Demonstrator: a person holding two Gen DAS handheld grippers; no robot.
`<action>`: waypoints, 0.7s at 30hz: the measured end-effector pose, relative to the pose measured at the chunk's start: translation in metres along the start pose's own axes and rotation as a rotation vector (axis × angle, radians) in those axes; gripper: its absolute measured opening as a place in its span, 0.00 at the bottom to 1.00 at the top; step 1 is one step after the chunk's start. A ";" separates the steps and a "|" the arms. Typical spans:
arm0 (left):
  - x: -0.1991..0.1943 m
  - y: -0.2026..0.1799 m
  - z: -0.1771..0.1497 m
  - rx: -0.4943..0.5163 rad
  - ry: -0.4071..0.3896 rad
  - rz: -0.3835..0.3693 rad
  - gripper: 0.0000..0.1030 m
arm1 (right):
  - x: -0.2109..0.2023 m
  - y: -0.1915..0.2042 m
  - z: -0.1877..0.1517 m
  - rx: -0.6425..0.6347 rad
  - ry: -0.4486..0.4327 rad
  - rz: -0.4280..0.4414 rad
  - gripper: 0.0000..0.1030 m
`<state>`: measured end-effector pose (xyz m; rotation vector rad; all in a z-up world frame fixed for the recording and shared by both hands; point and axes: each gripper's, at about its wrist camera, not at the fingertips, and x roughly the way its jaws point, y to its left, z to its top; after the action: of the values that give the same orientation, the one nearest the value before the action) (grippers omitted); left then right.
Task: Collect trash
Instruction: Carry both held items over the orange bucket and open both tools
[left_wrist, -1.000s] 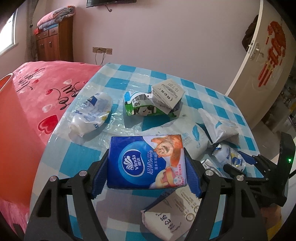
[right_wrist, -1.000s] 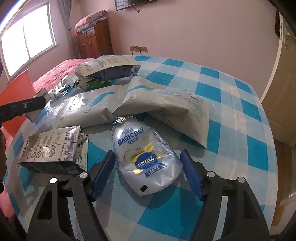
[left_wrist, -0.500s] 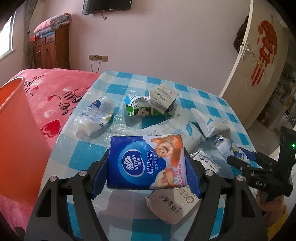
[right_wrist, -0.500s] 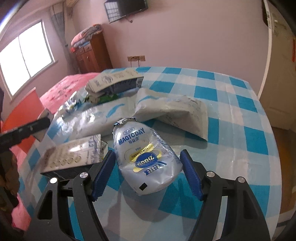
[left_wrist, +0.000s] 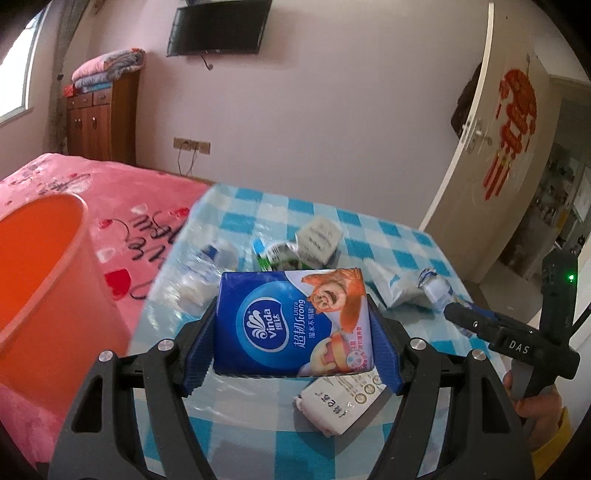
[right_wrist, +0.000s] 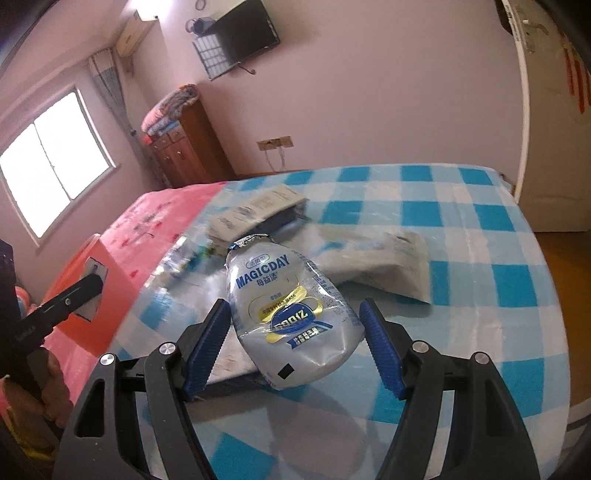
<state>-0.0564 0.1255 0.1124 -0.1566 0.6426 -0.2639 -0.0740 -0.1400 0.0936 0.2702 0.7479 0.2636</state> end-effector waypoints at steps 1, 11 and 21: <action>-0.006 0.003 0.002 -0.004 -0.014 0.005 0.70 | 0.000 0.008 0.003 -0.008 -0.002 0.012 0.70; -0.068 0.069 0.024 -0.094 -0.134 0.169 0.71 | 0.008 0.114 0.036 -0.181 -0.003 0.142 0.70; -0.086 0.141 0.028 -0.207 -0.158 0.362 0.71 | 0.038 0.250 0.060 -0.372 0.012 0.322 0.70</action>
<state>-0.0776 0.2869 0.1518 -0.2533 0.5293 0.1635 -0.0404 0.0965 0.1948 0.0336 0.6506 0.7014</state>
